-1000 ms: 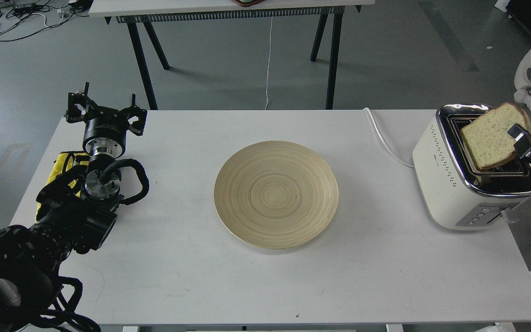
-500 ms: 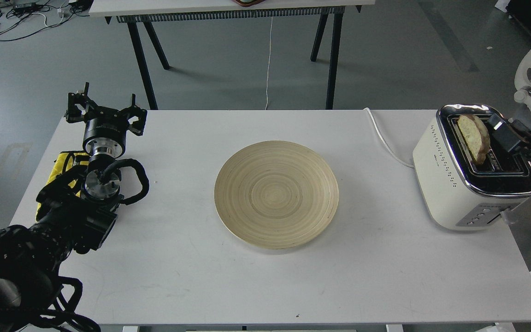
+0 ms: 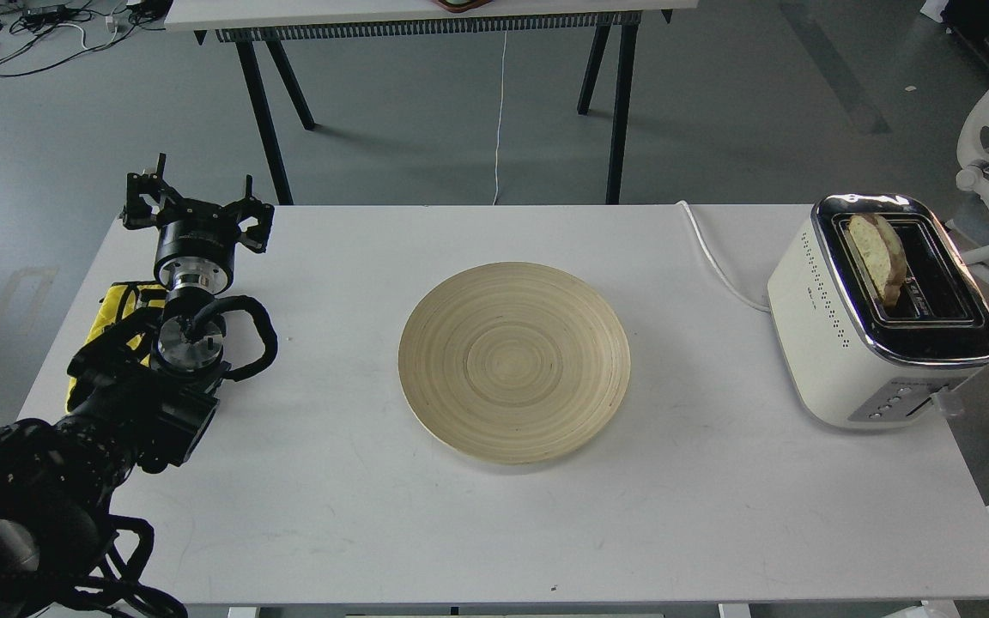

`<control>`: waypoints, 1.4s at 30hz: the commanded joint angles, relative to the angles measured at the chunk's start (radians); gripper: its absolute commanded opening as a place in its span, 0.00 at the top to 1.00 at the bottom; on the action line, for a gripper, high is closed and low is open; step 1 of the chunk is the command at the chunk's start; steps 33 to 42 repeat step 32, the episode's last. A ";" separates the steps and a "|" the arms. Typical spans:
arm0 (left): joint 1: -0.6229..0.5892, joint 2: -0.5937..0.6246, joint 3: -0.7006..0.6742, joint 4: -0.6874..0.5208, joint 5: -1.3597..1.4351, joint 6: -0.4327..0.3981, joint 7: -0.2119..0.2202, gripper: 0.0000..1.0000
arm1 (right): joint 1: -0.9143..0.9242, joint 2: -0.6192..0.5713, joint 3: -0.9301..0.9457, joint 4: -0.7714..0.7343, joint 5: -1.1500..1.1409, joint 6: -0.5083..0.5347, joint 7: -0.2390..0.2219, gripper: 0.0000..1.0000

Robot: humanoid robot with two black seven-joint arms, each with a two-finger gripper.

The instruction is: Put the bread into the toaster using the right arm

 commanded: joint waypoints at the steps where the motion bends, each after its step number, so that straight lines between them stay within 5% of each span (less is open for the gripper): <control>1: 0.000 0.000 0.000 0.000 0.000 0.000 0.000 0.00 | 0.001 0.147 0.028 -0.009 0.158 0.083 0.028 0.02; 4: 0.000 0.000 0.000 0.000 0.000 0.000 0.000 0.00 | -0.008 0.250 0.057 -0.032 0.239 0.144 0.076 0.02; 9: 0.000 0.000 0.000 0.000 0.000 0.000 0.000 0.00 | -0.034 0.463 0.123 -0.201 0.491 0.388 0.108 0.02; 18: 0.000 0.000 0.000 0.000 0.000 0.000 0.000 0.00 | -0.146 0.816 0.315 -0.555 0.580 0.690 0.097 0.02; 42: 0.001 0.000 0.000 0.000 0.000 0.000 0.000 0.00 | -0.200 0.859 0.312 -0.597 0.569 0.699 0.135 0.02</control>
